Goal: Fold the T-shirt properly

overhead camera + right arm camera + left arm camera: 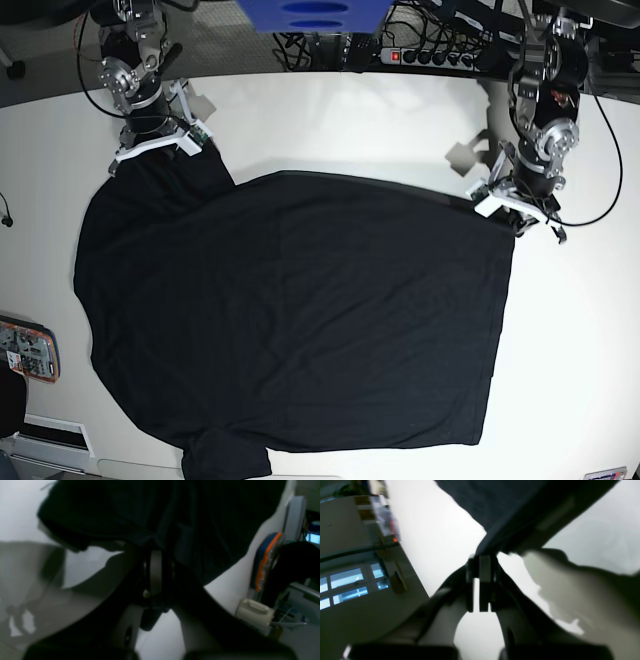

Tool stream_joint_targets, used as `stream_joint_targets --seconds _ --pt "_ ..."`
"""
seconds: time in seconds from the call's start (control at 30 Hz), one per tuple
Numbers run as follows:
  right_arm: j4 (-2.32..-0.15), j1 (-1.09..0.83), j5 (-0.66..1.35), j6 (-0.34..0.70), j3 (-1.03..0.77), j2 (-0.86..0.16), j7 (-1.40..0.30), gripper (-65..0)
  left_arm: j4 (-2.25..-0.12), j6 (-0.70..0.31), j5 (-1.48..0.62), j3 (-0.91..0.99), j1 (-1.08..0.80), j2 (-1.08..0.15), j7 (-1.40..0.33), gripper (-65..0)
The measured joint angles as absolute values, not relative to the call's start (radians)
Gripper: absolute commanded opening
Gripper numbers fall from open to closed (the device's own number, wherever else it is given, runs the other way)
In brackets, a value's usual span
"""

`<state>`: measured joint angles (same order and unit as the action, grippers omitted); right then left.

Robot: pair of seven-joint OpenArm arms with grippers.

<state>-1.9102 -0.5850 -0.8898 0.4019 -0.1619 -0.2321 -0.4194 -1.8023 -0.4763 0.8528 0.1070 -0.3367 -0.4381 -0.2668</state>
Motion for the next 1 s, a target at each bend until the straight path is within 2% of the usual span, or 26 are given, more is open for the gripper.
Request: stream_joint_targets --seconds 0.37,0.8,1.0 --pt "-1.910 -0.451 -0.886 0.406 -0.163 -0.230 -0.422 -65.0 -1.695 -0.483 0.856 0.107 -0.218 -0.416 -0.278 -65.0" --pt "-1.904 -0.196 -0.882 0.411 -0.157 -0.230 -0.464 -65.0 -1.541 -0.479 0.853 0.106 -0.034 -0.364 -0.271 -65.0" --pt "-1.900 -0.080 -0.886 0.407 -0.133 -0.231 -0.473 -65.0 -1.477 -0.483 0.856 0.032 0.003 -0.368 -0.279 -65.0"
